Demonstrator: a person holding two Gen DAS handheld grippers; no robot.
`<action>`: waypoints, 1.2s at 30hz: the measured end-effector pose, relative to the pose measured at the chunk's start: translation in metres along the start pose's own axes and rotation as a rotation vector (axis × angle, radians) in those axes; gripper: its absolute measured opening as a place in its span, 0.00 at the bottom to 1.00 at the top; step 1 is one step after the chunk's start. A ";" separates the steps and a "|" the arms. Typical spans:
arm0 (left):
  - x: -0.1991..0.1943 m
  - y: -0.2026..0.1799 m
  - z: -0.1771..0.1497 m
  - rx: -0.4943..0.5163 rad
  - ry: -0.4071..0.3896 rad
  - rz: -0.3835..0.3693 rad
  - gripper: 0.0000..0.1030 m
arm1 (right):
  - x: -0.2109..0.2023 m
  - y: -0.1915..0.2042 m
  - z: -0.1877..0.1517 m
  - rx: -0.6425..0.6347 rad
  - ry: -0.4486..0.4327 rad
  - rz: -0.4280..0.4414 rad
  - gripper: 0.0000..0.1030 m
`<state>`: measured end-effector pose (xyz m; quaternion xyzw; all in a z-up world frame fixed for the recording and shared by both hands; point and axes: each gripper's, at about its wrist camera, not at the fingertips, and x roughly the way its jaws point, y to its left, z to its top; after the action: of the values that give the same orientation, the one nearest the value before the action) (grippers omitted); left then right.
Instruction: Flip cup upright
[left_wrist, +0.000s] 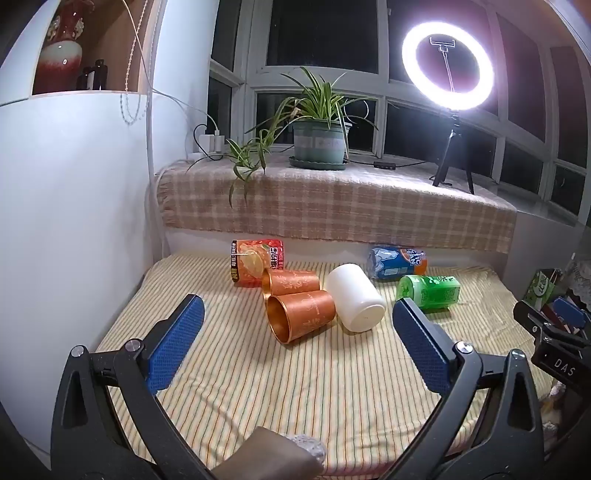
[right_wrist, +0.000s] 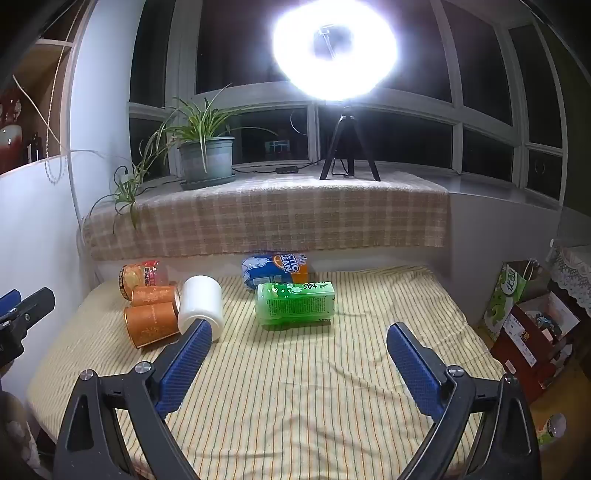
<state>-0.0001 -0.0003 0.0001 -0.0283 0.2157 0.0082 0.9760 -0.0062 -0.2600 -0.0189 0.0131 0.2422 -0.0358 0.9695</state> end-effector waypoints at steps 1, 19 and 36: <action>0.000 0.000 0.000 0.000 -0.001 0.002 1.00 | 0.000 0.000 0.000 0.000 -0.003 0.001 0.94; 0.007 0.009 -0.009 -0.022 0.012 0.000 1.00 | 0.003 0.003 0.000 -0.007 0.000 -0.002 0.94; 0.007 0.007 -0.013 -0.027 0.017 0.001 1.00 | 0.007 0.011 0.001 -0.048 -0.011 -0.017 0.97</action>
<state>0.0005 0.0060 -0.0151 -0.0414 0.2240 0.0114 0.9736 0.0015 -0.2500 -0.0211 -0.0122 0.2375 -0.0382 0.9706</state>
